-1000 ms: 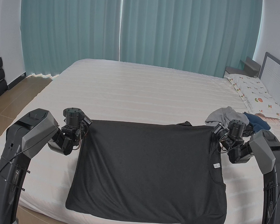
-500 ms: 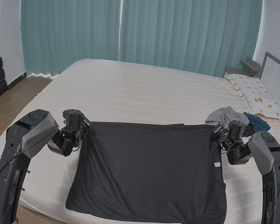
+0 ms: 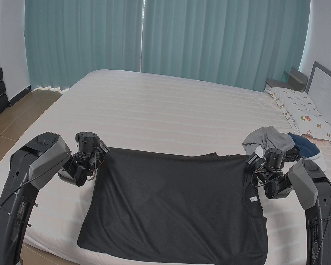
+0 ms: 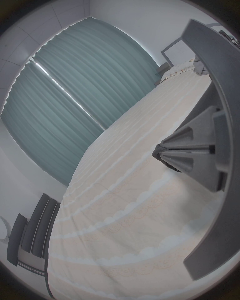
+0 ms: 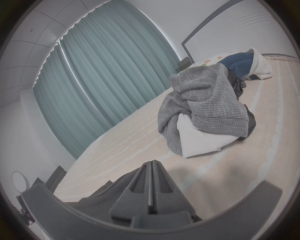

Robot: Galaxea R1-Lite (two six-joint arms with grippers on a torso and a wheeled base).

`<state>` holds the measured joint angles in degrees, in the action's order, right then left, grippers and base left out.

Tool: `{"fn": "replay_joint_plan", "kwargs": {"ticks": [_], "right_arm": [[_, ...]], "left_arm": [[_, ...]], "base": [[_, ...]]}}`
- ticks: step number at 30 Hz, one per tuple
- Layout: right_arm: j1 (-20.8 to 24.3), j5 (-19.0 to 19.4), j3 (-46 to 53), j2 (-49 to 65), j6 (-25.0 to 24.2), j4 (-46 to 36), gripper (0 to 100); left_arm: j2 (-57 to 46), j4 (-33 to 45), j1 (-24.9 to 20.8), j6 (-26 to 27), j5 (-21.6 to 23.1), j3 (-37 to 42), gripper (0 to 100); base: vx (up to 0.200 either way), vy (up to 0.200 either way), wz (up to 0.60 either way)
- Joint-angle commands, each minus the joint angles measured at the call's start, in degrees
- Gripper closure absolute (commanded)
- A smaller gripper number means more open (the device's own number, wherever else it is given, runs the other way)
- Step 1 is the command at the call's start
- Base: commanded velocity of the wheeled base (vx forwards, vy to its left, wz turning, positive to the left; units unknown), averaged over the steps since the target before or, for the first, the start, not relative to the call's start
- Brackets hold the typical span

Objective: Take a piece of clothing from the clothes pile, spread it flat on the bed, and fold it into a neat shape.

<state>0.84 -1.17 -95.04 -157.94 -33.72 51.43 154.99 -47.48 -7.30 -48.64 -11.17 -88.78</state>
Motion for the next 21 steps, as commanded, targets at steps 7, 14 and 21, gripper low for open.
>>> {"fn": "replay_joint_plan", "kwargs": {"ticks": [7,14,21], "right_arm": [[0.1,-0.1,-0.9,-2.0,0.6,-1.6,100],[0.4,-0.3,-0.1,-1.0,0.7,-1.2,0],[-1.2,0.2,10.6,8.5,0.0,-0.8,0]], "left_arm": [[1.0,0.9,-0.3,0.1,0.0,-0.5,0],[0.7,0.7,-0.3,0.1,0.0,0.1,0],[-5.8,-0.9,-0.3,-0.3,-0.3,9.6,0]], "base": [[0.0,0.0,0.0],[0.0,0.0,0.0],[0.0,0.0,0.0]]}}
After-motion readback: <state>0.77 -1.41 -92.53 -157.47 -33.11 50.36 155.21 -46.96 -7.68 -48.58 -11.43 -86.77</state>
